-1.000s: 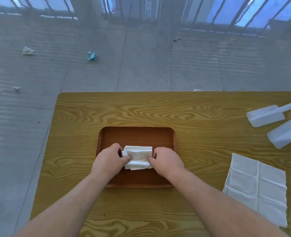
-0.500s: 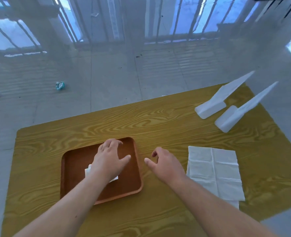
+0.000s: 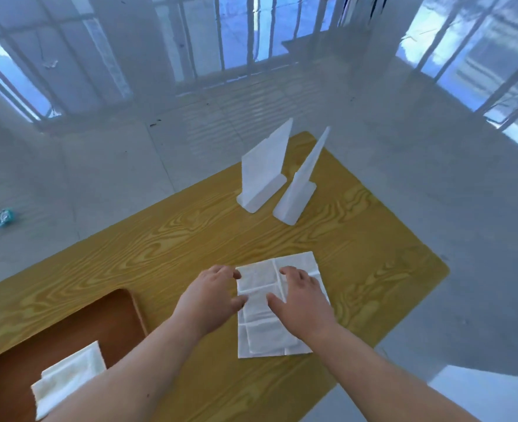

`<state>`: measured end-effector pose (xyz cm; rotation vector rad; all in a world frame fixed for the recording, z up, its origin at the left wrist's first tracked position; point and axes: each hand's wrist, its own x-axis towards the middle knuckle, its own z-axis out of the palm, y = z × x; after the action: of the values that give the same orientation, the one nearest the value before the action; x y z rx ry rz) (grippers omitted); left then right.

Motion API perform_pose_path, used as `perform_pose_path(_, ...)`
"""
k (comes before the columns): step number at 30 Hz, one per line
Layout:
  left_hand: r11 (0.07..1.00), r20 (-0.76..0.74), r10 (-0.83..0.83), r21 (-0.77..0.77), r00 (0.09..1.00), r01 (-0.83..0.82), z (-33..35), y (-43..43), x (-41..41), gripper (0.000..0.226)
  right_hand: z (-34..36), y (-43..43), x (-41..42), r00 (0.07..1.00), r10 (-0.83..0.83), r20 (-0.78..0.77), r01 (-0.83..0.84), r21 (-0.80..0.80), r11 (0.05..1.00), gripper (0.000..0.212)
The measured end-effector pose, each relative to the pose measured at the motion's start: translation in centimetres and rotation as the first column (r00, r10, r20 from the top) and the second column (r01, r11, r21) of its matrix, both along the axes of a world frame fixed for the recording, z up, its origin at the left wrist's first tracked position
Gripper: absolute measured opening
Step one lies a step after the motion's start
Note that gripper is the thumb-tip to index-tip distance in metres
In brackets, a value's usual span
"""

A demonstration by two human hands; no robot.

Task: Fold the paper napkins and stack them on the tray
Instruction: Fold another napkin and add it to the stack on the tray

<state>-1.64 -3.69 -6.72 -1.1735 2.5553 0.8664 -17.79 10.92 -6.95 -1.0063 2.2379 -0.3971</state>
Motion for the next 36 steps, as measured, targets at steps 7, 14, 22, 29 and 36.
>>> perform_pose_path(7, 0.995, 0.042, -0.095, -0.019, 0.995, 0.096, -1.6, 1.6, -6.7, 0.053, -2.0, 3.8, -4.3, 0.999, -0.038, 0.039, 0.036, 0.057, 0.998, 0.058)
perform_pose_path(14, 0.997, 0.067, -0.031, -0.074, 0.997, 0.036, -3.2, 0.6, -11.2, 0.056, -3.5, 5.8, -5.9, 0.998, 0.003, 0.055, -0.007, 0.064, 0.998, 0.059)
perform_pose_path(22, 0.996, 0.197, -0.056, -0.062, 0.979, 0.07, -4.9, -0.3, -13.9, 0.037, -4.0, 6.2, -6.8, 0.998, 0.019, 0.063, -0.022, 0.039, 0.999, 0.059)
perform_pose_path(29, 0.997, 0.172, 0.0, -0.07, 0.985, 0.013, -5.4, -0.3, -14.5, 0.044, -3.7, 6.3, -6.8, 0.998, 0.027, 0.06, -0.029, 0.036, 0.999, 0.06)
perform_pose_path(36, 0.994, 0.169, -0.002, -0.108, 0.986, 0.021, -4.9, 0.3, -14.6, 0.027, -3.7, 6.6, -6.5, 0.997, 0.041, 0.063, -0.044, 0.044, 0.998, 0.06)
